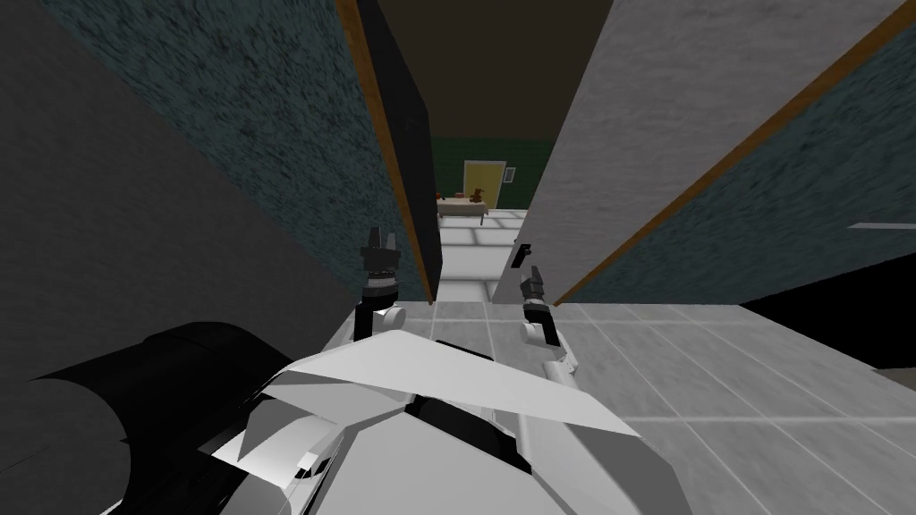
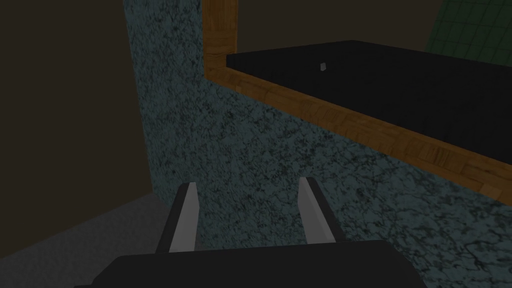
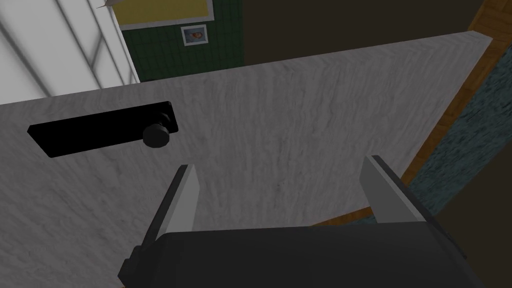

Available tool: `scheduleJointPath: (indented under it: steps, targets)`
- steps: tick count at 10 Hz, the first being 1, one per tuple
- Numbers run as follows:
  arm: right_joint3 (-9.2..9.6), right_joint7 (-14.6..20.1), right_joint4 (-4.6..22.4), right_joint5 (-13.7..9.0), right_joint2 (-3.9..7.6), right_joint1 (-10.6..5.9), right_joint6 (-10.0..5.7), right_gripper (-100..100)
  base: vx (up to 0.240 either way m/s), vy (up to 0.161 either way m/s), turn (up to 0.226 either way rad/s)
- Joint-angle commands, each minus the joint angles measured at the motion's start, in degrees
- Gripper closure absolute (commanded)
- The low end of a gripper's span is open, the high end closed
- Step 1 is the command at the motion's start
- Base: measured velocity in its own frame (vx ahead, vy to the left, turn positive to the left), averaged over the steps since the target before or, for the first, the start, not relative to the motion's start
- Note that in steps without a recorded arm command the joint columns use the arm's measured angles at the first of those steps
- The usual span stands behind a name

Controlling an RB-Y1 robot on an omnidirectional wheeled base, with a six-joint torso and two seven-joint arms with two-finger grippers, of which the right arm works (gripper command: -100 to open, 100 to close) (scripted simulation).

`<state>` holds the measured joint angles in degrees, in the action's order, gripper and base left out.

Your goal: Push the door open

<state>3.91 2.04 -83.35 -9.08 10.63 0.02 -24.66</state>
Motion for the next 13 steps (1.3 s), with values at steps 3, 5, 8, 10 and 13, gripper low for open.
scheduleJointPath:
  steps: [3, 5, 8, 10, 13]
  targets:
    - [0.85, 0.35, 6.78, -1.76, 1.32, -3.52, -0.35, -100, 0.043, -0.114, 0.123]
    - [1.09, 0.44, 8.66, -2.25, 1.7, -4.51, -0.44, -100, 0.041, -0.096, 0.073]
    - [1.78, 0.7, 13.92, -3.68, 2.76, -7.38, -0.7, -100, 0.055, -0.102, 0.103]
    - [2.23, 0.87, 17.28, -4.61, 3.45, -9.25, -0.87, -100, 0.046, -0.127, 0.1]
    - [2.84, 1.1, 22.46, -5.88, 4.38, -11.8, -1.1, -100, 0.05, -0.125, 0.104]
